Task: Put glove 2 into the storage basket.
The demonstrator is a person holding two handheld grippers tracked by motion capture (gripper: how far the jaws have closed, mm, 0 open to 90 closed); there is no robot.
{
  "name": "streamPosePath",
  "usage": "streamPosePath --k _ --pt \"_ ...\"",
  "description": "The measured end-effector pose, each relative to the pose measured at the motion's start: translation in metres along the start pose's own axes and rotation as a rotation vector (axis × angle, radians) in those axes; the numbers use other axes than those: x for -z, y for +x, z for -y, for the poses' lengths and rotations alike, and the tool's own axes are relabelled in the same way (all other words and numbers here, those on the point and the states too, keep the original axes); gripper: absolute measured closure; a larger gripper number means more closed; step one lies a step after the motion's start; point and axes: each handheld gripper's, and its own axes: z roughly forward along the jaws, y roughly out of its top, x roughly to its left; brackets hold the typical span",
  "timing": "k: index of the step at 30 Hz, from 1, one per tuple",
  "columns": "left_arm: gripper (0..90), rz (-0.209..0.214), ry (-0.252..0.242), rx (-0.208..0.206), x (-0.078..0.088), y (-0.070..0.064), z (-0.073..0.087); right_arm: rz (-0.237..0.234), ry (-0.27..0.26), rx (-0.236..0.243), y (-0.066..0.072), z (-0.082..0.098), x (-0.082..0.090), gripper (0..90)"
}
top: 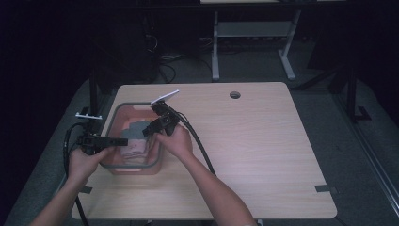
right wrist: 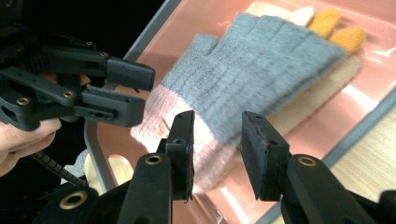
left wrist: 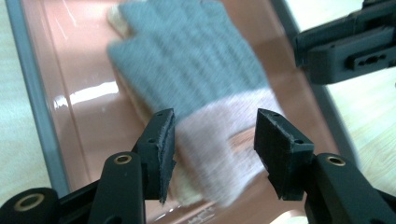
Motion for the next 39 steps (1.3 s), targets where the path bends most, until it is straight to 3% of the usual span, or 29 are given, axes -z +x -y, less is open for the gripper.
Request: streamPosePath --k 6,12,21,39 --pt "48.1 -0.009 -0.012 -0.023 0.006 -0.007 -0.008 -0.018 -0.029 -0.001 -0.003 0.001 0.01 62.8" --pt "47.5 0.032 -0.033 0.005 0.004 -0.011 -0.01 -0.035 -0.049 -0.022 -0.01 0.006 0.024 60.0" --pt "46.1 0.057 -0.053 -0.021 0.001 -0.027 -0.016 -0.054 -0.089 -0.022 -0.015 0.014 0.048 57.1" --pt "43.9 0.105 -0.066 -0.097 -0.009 -0.061 -0.028 -0.045 -0.136 -0.046 -0.037 0.029 0.083 53.0"
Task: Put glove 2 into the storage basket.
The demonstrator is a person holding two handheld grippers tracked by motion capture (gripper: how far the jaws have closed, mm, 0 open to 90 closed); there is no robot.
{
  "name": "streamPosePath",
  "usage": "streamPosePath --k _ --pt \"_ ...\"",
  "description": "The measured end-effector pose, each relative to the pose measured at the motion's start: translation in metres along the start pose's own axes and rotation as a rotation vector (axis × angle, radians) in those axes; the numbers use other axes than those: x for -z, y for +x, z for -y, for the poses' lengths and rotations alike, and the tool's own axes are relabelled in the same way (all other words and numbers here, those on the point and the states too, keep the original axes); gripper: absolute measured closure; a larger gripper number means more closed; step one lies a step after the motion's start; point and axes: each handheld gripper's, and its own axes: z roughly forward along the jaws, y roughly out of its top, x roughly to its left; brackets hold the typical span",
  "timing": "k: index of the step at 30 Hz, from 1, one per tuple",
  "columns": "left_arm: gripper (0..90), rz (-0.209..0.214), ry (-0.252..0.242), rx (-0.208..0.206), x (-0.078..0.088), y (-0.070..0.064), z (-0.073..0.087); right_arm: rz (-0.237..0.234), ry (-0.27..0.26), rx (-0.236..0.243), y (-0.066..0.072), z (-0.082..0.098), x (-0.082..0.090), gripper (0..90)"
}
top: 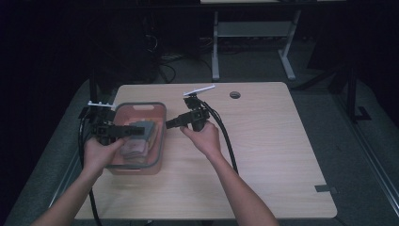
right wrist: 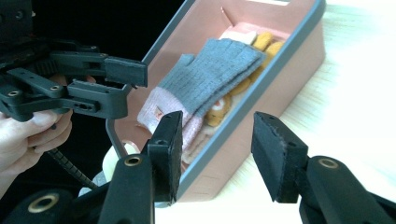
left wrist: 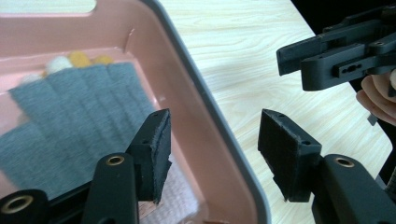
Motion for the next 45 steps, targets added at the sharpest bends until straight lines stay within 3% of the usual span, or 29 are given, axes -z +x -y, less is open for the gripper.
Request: streamPosePath --k 8,11,19,45 --pt "41.9 0.021 -0.008 -0.027 -0.009 -0.01 -0.002 0.01 -0.014 -0.016 -0.008 0.005 0.014 51.4" --pt "41.0 0.027 -0.01 -0.02 -0.013 -0.013 -0.003 0.014 -0.017 -0.02 -0.012 0.007 0.019 51.0" --pt "39.4 0.04 0.007 -0.056 -0.025 -0.027 -0.007 0.022 -0.032 -0.034 -0.02 0.011 0.034 48.4" --pt "32.8 0.092 0.03 -0.109 -0.054 -0.06 -0.01 0.052 -0.083 -0.092 -0.047 0.035 0.079 43.4"
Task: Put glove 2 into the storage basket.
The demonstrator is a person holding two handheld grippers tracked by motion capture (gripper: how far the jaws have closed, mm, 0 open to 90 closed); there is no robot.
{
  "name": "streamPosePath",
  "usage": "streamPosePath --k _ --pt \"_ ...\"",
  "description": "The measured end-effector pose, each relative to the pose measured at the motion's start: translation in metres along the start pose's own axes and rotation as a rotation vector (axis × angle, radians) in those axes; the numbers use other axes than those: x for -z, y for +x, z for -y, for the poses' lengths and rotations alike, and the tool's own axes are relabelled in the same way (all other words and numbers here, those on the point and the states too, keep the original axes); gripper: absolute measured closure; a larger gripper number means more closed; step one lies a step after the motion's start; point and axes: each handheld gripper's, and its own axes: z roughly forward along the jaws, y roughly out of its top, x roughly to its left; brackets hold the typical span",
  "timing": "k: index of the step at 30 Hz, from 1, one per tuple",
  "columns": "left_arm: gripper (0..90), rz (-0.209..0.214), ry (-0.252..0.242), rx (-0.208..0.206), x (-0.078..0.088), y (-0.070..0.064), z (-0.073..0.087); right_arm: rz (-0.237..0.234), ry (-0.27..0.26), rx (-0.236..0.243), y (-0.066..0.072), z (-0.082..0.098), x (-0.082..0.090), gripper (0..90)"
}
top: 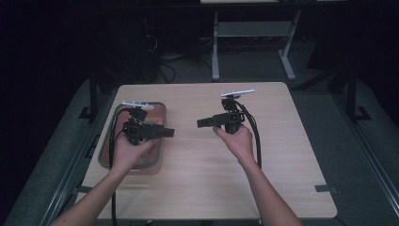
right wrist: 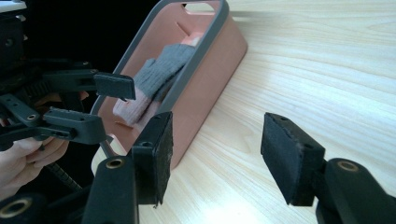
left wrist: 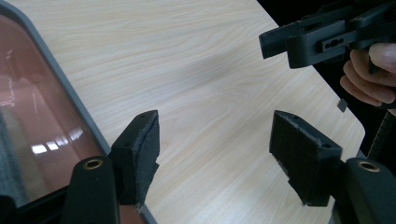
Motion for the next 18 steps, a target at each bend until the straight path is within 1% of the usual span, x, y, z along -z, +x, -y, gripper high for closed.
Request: streamPosePath --k 3,6,10,11,14,18 --pt "32.6 0.007 0.001 -0.003 -0.003 -0.002 0.0 0.005 -0.004 -0.002 -0.003 0.002 0.005 42.9" --pt "31.9 0.008 0.006 -0.007 -0.005 -0.004 -0.001 0.011 -0.007 -0.014 -0.007 0.005 0.01 42.4" --pt "30.1 0.015 0.009 -0.01 -0.01 -0.007 -0.001 0.013 -0.024 -0.028 -0.012 0.007 0.017 42.1" --pt "29.7 0.016 0.015 -0.018 -0.014 -0.011 -0.001 0.017 -0.028 -0.031 -0.014 0.008 0.019 41.9" --pt "29.2 0.019 0.026 -0.031 -0.019 -0.014 -0.001 0.02 -0.031 -0.04 -0.017 0.011 0.023 41.4" --pt "28.2 0.025 0.034 -0.039 -0.025 -0.018 -0.001 0.025 -0.04 -0.057 -0.024 0.015 0.028 40.4"
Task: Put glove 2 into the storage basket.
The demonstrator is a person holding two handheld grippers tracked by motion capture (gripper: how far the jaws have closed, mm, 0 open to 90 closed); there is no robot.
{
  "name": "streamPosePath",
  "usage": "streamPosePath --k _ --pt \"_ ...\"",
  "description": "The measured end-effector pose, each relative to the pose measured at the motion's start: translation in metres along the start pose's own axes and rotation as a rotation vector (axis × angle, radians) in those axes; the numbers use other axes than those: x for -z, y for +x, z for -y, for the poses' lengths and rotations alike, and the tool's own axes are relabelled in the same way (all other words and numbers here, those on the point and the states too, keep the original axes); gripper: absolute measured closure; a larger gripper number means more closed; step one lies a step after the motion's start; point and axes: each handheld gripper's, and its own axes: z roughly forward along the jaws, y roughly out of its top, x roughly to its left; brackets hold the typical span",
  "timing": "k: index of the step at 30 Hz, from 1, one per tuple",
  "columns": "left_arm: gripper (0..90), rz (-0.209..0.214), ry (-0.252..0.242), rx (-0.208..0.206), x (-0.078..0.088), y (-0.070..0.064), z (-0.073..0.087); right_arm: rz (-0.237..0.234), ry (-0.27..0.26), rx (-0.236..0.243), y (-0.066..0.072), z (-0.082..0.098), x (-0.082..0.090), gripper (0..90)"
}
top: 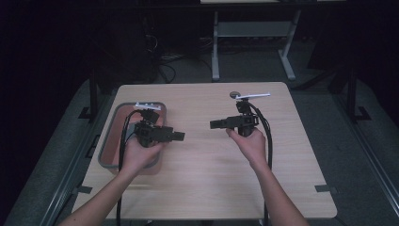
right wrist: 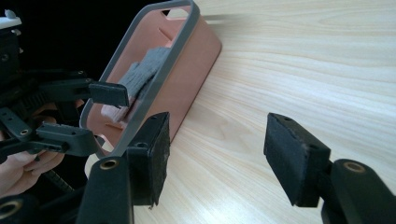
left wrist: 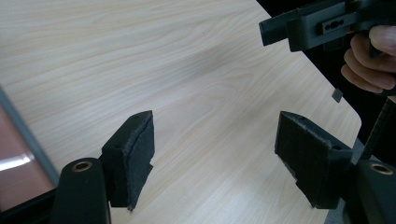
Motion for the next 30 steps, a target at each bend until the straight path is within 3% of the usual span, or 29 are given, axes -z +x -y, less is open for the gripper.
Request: streamPosePath --k 30 --pt "24.9 0.061 0.019 -0.024 -0.036 -0.024 0.007 0.02 -0.047 -0.078 -0.039 0.027 0.039 37.0"
